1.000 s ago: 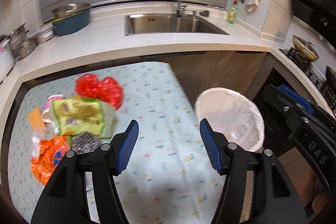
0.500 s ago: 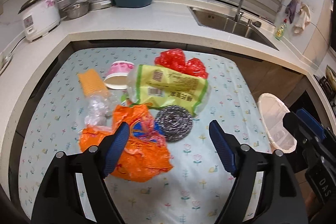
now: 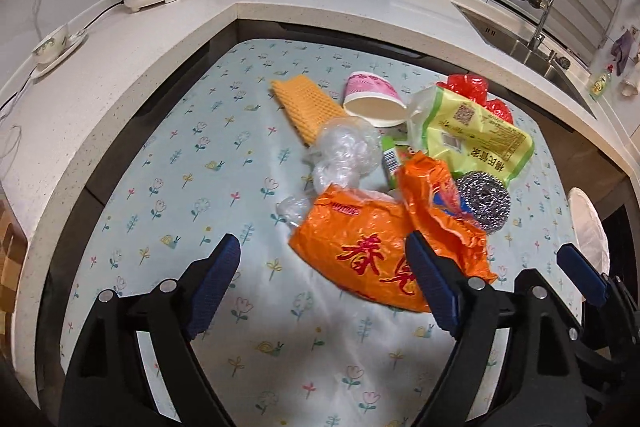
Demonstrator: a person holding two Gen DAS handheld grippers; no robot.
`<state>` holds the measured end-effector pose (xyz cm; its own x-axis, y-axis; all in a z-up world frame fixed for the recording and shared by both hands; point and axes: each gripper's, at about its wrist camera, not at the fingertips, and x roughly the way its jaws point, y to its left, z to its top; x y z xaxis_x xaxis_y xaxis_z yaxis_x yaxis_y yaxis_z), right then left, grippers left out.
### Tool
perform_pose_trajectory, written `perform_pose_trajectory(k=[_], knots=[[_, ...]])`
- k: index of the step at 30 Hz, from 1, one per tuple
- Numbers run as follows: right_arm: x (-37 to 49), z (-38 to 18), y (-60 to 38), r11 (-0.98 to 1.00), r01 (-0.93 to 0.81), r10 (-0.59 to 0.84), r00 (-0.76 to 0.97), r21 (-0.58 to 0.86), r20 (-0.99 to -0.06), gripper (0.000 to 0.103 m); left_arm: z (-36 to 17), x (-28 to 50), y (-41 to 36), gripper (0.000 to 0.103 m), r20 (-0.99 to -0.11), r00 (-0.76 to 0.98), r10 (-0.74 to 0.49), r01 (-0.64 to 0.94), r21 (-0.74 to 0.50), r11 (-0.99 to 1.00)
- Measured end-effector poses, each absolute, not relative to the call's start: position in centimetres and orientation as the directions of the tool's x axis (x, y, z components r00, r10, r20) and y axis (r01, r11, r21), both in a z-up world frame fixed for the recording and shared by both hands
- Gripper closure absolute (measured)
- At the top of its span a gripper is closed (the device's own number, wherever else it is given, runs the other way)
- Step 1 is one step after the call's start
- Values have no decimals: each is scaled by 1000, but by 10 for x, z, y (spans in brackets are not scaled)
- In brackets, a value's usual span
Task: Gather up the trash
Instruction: 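Move both tools back to the orange plastic bags on the table, then grasp an orange plastic bag with the right tool while the left tool grasps another orange bag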
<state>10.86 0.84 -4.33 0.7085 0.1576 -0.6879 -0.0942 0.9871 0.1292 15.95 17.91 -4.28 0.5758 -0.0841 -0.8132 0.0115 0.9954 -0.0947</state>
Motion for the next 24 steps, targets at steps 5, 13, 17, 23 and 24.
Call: perform_pose_trajectory(k=[5, 13, 17, 23, 24], knots=[[120, -58, 29, 988, -110, 157, 684, 113, -712, 37, -58, 160, 197, 22, -834, 547, -69, -6, -86, 996], [143, -80, 45, 992, -111, 113, 660, 53, -743, 32, -72, 165, 212, 22, -845, 530, -67, -25, -94, 995], [152, -92, 44, 994, -98, 94, 645, 40, -758, 32, -77, 169, 212, 22, -849, 522, -76, -19, -100, 995], [157, -93, 27, 994, -65, 110, 642, 89, -759, 64, -81, 171, 202, 22, -853, 511, -106, 12, -116, 993], [157, -91, 24, 994, -60, 108, 648, 91, -754, 72, -81, 171, 198, 22, -853, 510, -113, 20, -120, 993]])
